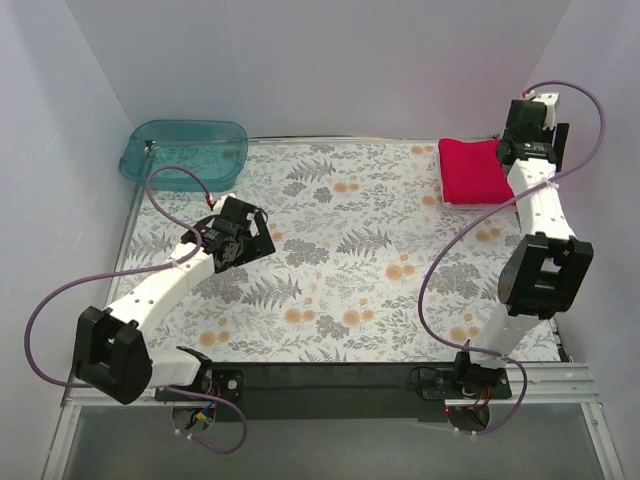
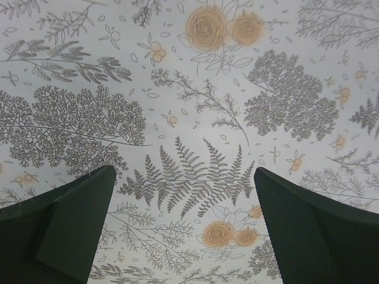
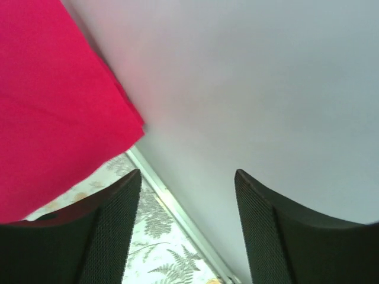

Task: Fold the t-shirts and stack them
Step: Neatly place the folded tshirt to the corner

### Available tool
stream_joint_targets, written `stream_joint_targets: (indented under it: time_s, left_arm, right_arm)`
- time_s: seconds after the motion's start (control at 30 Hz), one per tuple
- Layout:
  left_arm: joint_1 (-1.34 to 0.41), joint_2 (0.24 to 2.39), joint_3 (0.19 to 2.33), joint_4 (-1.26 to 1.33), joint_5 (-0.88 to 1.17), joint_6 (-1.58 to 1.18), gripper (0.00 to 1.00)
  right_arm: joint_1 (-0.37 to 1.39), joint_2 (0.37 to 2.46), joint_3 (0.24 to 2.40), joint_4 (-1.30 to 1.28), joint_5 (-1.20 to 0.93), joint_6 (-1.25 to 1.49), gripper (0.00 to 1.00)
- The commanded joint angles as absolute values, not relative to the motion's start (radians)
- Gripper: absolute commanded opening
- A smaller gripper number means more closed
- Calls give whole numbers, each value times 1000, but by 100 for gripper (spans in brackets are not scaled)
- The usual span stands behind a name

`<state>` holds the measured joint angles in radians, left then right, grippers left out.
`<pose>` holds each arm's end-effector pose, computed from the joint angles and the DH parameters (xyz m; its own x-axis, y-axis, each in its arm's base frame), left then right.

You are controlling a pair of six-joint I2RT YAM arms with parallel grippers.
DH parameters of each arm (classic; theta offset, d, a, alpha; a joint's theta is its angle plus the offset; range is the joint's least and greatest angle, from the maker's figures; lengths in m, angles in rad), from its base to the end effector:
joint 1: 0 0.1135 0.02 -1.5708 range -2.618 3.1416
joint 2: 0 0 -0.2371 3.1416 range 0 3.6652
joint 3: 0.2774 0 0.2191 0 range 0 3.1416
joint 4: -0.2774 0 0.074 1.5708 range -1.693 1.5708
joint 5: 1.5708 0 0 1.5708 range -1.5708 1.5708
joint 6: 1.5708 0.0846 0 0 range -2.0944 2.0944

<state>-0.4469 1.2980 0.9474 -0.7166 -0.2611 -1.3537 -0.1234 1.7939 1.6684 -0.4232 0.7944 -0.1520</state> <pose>0.2347 -0.0883 0.1894 -0.4682 -0.8218 -0.3247 -0.7056 0.5689 -0.4226 0.3923 -0.1095 0.3084 -0.6162 -0.0305 -0.7870 0.6040 0.6230 -0.4970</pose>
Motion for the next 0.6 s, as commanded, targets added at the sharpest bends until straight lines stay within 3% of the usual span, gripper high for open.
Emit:
stream_joint_targets:
  time_s: [0.0,0.27,0.37,0.57]
  left_arm:
    - [-446,1198,1023,-726,-339,-1344,98]
    - [-445,913,983,-776,-550,-1491,98]
    - [-445,751,945,-772,-615,-1494,98]
    - [-446,410,850,-622,-707,-1359,98]
  right_arm:
    - [-117,1626,1658,-431,666,-68,63]
    - [-112,1099,1321,-371,469,49,94]
    - [-65,945,1231,-357,509,48,98]
    - [37,688,1067,-429,520,11,98]
